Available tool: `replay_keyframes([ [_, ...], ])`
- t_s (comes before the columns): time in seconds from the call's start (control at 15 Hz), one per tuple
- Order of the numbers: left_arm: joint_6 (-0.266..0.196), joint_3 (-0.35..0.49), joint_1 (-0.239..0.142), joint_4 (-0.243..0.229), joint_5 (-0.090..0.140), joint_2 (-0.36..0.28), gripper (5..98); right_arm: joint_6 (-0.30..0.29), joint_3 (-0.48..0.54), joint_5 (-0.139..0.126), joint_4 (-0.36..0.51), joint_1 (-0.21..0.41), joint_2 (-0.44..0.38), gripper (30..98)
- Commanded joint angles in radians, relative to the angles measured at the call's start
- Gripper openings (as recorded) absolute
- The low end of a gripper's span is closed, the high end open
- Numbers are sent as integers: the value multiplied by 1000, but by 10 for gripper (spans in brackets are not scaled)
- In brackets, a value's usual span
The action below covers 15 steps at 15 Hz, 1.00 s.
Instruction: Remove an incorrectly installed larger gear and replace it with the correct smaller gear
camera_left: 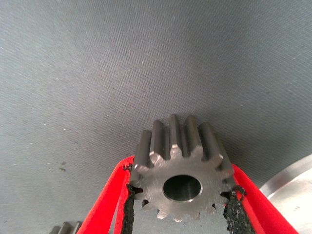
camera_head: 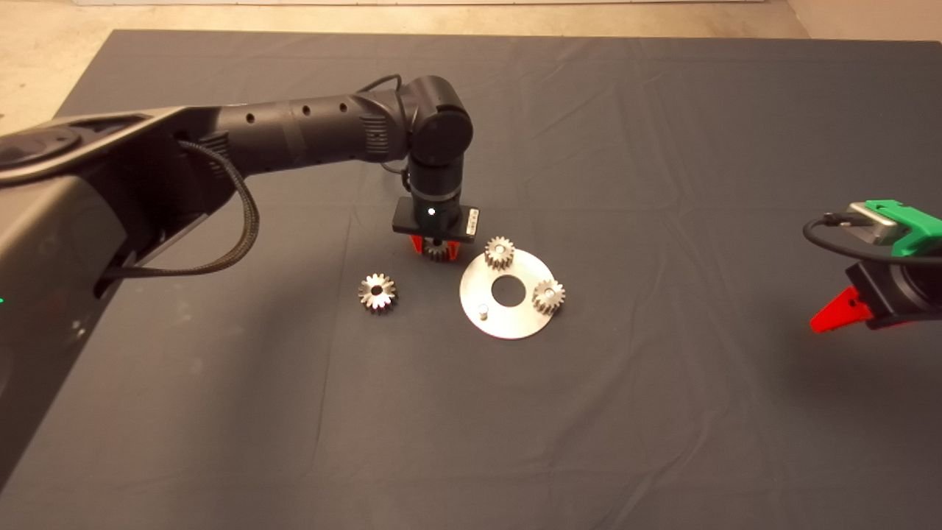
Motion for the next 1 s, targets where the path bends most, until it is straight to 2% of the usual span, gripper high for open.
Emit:
replay_keyframes([
  [0.0,7,6,-33,-3,14,5,382,6,3,-2,10,16,-3,591],
  [0.6,3,15,-34,-6,15,8,344,6,-1,-2,9,16,-2,591],
  [0.87,3,15,-62,-8,23,9,320,6,-1,0,9,14,-2,591],
  [0.93,-1,15,-81,-8,27,9,312,6,-1,0,9,14,-2,591],
])
